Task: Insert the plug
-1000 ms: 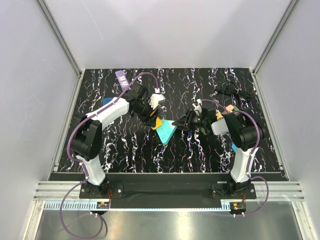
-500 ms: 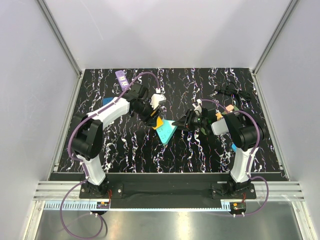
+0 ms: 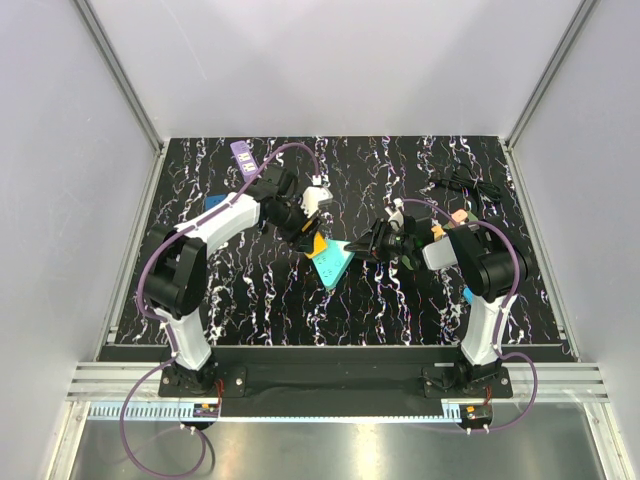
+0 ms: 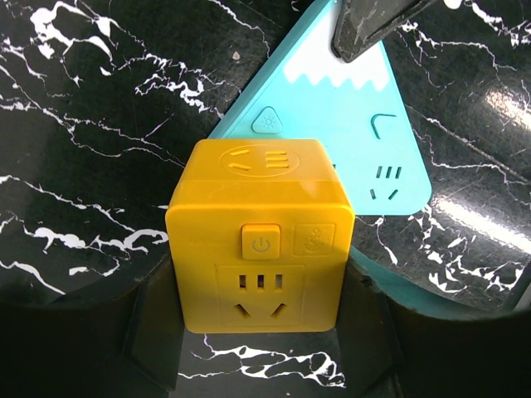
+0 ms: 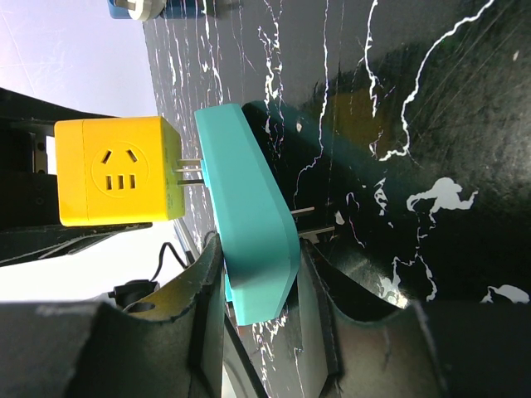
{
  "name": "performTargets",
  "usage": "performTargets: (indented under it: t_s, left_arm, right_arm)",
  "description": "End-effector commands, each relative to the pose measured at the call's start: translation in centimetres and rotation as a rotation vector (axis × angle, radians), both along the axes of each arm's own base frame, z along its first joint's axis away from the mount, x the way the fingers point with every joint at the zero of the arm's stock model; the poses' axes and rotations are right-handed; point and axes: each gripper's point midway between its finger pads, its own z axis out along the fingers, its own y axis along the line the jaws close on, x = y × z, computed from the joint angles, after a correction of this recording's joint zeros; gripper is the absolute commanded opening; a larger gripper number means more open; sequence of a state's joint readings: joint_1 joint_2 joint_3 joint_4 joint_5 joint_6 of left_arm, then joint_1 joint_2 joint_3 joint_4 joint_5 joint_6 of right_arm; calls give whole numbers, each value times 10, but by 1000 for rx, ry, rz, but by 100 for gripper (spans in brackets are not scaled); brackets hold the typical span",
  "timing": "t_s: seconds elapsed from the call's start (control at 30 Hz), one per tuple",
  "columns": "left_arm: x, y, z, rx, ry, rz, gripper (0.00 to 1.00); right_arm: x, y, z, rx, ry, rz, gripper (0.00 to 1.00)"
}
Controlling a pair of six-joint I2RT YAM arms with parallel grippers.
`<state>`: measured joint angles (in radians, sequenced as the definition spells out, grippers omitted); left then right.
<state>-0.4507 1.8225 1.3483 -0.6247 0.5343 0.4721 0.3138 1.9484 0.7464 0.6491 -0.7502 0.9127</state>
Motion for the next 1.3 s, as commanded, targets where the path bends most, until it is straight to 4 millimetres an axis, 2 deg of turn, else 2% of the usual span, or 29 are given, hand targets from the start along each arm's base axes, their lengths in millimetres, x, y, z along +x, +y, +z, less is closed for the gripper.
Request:
performTargets:
  t_s: [0.0, 0.47, 0.8, 1.27]
  left_arm:
    - [16, 3, -15, 56, -17, 67, 0]
    - [23, 7, -11, 52, -62, 166, 0]
    - [31, 3, 2, 34, -150, 73, 0]
    - [29, -1, 17, 3, -153, 79, 0]
  right_arm:
    - [-4, 2, -3, -26, -11, 28, 0]
    - [-5, 2, -3, -29, -12, 28, 0]
    - [-5, 2, -3, -29, -13, 31, 0]
    - [-5, 3, -5, -28, -7, 33, 0]
